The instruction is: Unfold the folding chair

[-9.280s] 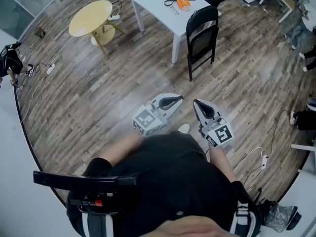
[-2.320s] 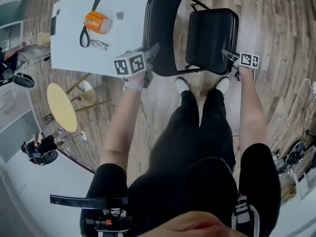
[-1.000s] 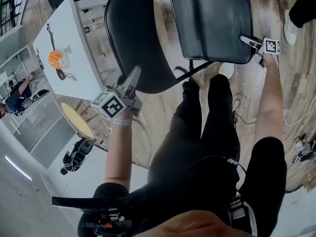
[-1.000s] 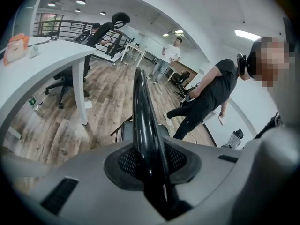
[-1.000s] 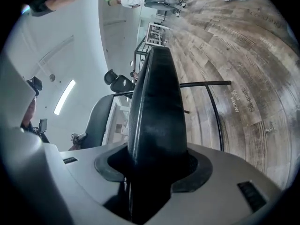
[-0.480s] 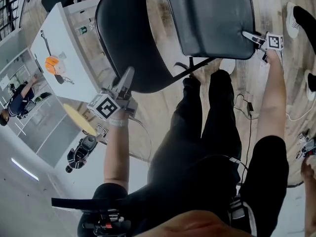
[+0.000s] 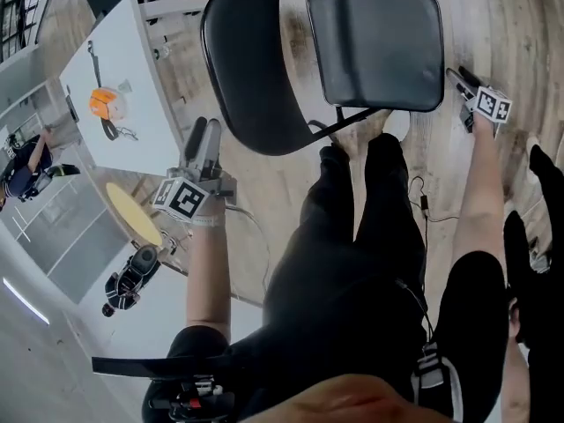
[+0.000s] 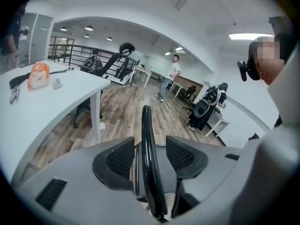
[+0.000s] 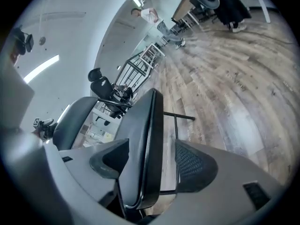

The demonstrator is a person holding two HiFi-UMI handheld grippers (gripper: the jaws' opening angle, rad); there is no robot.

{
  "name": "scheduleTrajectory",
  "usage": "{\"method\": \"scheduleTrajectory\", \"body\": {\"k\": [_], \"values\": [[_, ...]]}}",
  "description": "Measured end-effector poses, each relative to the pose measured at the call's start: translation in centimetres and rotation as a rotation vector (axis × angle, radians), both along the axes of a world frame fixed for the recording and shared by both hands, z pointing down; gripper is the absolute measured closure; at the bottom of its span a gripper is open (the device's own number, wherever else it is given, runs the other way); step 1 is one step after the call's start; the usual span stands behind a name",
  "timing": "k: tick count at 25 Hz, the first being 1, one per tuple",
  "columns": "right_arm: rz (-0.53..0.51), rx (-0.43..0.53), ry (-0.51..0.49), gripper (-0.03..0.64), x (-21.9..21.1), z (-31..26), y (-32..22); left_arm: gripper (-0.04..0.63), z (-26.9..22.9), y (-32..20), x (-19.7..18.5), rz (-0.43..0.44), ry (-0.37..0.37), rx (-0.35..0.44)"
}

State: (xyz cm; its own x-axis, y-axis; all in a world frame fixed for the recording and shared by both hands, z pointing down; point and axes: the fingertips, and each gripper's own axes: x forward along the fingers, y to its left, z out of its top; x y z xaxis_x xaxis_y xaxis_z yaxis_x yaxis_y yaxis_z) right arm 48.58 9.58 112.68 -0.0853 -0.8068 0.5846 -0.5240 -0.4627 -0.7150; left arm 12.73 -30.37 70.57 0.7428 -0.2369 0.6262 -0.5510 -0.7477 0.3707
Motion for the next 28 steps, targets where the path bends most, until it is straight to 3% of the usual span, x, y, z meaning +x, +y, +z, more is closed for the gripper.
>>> {"method": "scheduleTrajectory", "body": {"k": [5, 9, 13, 19, 24, 28], "values": [[0.01, 0.005, 0.103, 0.31, -2.1, -8.2, 1.6, 0.39, -4.3, 3.4, 0.6, 0.129, 0.063, 0.089], [-0.068, 0.086, 0.193, 0.31, -6.8, -18.6, -0.4, 0.39, -6.1, 9.0, 0.8, 0.352, 0.061, 0.179], [-0.135, 0.176, 0.274, 0.31, -13.7, -28.6, -2.3, 0.39, -8.2, 14.7, 0.1, 0.518, 0.142, 0.157], [-0.146, 0.34, 0.402, 0.31, -22.2, -44.1, -4.4, 0.39, -13.6, 19.9, -2.4, 0.603, 0.308, 0.118], [-0.249, 0.457, 0.59, 0.312, -27.8, -57.0, -5.0, 0.391, -19.7, 24.2, -2.1, 0.689, 0.454, 0.146], [-0.329, 0.49, 0.759, 0.395, -32.2, -65.1, -4.2, 0.406, -24.8, 28.0, -3.7, 0.765, 0.529, 0.193]]}}
